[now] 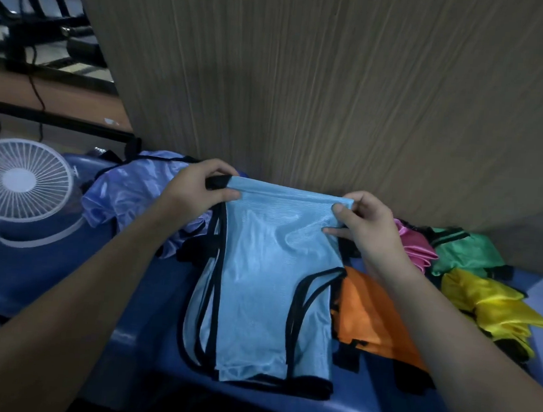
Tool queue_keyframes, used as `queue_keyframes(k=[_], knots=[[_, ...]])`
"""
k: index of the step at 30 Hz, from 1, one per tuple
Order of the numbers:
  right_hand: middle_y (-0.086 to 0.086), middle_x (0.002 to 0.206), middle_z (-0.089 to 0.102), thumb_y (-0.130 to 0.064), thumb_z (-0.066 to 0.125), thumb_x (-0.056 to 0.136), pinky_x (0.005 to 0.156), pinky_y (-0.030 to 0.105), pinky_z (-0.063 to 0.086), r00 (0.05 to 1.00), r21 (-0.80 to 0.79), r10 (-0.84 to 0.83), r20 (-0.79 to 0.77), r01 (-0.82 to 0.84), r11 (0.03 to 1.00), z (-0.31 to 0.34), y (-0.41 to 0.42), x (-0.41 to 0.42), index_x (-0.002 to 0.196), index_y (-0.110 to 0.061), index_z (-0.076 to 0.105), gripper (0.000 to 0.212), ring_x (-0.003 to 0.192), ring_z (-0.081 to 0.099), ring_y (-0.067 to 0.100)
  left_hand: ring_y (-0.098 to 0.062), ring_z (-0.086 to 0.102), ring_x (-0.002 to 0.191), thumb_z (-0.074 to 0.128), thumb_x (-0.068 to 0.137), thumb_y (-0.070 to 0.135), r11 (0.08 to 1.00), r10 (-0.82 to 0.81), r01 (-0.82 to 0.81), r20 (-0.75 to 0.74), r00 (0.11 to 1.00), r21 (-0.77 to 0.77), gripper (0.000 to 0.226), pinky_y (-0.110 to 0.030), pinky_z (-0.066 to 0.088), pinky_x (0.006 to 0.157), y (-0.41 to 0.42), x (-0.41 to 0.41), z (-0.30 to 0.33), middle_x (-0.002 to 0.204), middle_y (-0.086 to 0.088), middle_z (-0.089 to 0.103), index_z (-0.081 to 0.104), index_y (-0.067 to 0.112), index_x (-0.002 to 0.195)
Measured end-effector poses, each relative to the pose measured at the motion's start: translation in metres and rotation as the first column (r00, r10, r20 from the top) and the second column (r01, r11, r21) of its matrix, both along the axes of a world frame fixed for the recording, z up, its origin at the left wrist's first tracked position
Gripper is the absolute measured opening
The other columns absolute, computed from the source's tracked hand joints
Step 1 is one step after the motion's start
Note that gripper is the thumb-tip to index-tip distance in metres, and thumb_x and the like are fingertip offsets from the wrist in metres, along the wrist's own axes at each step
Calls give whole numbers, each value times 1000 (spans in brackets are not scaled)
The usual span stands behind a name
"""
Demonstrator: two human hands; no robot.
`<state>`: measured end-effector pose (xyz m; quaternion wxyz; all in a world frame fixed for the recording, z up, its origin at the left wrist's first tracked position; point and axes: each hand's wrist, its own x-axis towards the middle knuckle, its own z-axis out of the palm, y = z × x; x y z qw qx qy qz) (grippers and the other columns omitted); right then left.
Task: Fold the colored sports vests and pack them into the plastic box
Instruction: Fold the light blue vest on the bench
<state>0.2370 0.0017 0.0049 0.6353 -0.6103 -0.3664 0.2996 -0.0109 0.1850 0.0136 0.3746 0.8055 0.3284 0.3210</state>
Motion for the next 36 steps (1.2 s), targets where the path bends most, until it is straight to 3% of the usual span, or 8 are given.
queue_keyframes(k=[5, 8, 11, 16, 20, 26, 30, 36], knots=[[13, 91, 63, -2, 69, 90, 95, 51, 54, 993, -22, 101, 64, -100, 995, 2, -24, -6, 91, 0, 62, 8, 91, 65, 27, 3, 66, 94, 83, 80, 17, 996, -41, 40, 13, 999, 84, 27, -15, 50, 82, -20, -16, 6, 95, 17, 71, 68, 28, 100], [18, 89, 67, -1, 71, 85, 87, 51, 50, 966, -55, 157, 203, -148, 987, 6, -40, -11, 84, -8, 64, 10, 87, 64, 29, -3, 63, 92, 85, 78, 23, 977, -82, 83, -15, 997, 197, 28, -24, 50, 85, -35, -32, 8, 93, 12, 68, 65, 33, 94], [18, 97, 69, 7, 67, 86, 86, 49, 51, 925, -84, 223, 309, -207, 975, 12, -59, -18, 85, -7, 64, 14, 95, 66, 33, -15, 58, 91, 72, 74, 49, 916, -25, 68, -111, 993, 396, 30, -34, 41, 92, -56, -49, 5, 89, 11, 65, 66, 26, 94], [14, 99, 68, 10, 68, 86, 85, 38, 49, 866, -136, 321, 384, -290, 947, 11, -96, -32, 86, -4, 64, 15, 97, 64, 31, -13, 57, 89, 71, 81, 46, 798, -108, 197, -186, 977, 569, 26, -34, 36, 92, -96, -77, -4, 89, 10, 63, 64, 23, 90], [9, 96, 69, 11, 71, 80, 82, 29, 49, 838, -186, 361, 410, -310, 932, 1, -121, -43, 85, -5, 65, 18, 90, 65, 15, -12, 58, 91, 75, 82, 39, 784, -174, 277, -232, 957, 555, 19, -32, 36, 96, -121, -95, -17, 93, 13, 62, 63, 25, 88], [3, 105, 69, 9, 72, 82, 94, 34, 50, 832, -265, 417, 366, -337, 904, -18, -146, -50, 84, -10, 67, 20, 106, 66, 20, -7, 59, 89, 81, 77, 37, 861, -224, 312, -251, 942, 401, 23, -39, 42, 92, -146, -110, -37, 93, 16, 61, 63, 28, 89], [-7, 102, 67, 10, 72, 80, 89, 22, 47, 808, -290, 426, 406, -328, 899, -26, -152, -52, 83, -12, 66, 23, 102, 65, 16, -3, 59, 87, 77, 77, 43, 903, -263, 328, -246, 933, 278, 24, -40, 45, 90, -153, -113, -47, 91, 16, 61, 64, 27, 88], [1, 109, 63, 2, 72, 76, 90, 15, 43, 654, -302, 462, 599, -350, 887, -32, -155, -56, 81, -10, 67, 14, 108, 62, 10, -5, 59, 97, 73, 76, 51, 916, -253, 319, -268, 930, 243, 24, -34, 33, 102, -158, -117, -48, 98, 18, 60, 64, 33, 90]])
